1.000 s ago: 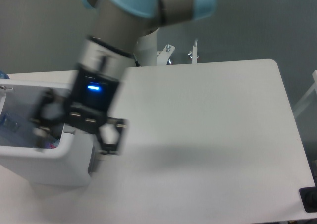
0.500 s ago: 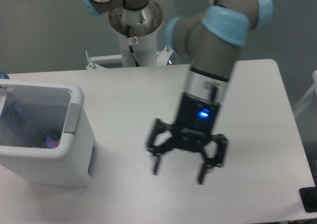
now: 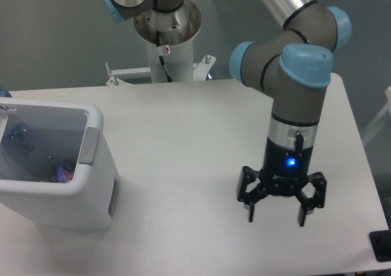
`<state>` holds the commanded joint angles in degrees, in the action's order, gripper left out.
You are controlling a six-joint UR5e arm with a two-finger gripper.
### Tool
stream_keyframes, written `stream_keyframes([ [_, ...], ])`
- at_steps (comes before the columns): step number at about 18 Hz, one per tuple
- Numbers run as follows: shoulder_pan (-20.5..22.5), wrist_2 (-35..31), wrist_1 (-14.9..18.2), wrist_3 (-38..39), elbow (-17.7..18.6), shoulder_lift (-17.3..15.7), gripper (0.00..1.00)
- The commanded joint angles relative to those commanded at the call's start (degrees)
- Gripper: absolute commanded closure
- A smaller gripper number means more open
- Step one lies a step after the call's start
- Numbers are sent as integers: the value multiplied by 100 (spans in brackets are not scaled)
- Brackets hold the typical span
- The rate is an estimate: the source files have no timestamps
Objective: Place the trash in the trash can
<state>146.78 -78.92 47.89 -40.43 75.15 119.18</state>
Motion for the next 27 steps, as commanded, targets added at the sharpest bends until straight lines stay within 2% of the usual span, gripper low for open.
stream_keyframes([
  [6, -17, -123, 88, -351, -18, 88, 0],
  [7, -18, -237, 210, -526, 0, 88, 0],
  [10, -26, -536, 930, -1123, -27, 62, 0],
  [12, -44, -677, 1204, -1571, -9, 53, 0],
  [18, -62, -1011, 1205, -1802, 193, 36, 0],
  [27, -123, -1047, 1196, -1802, 281, 35, 0],
])
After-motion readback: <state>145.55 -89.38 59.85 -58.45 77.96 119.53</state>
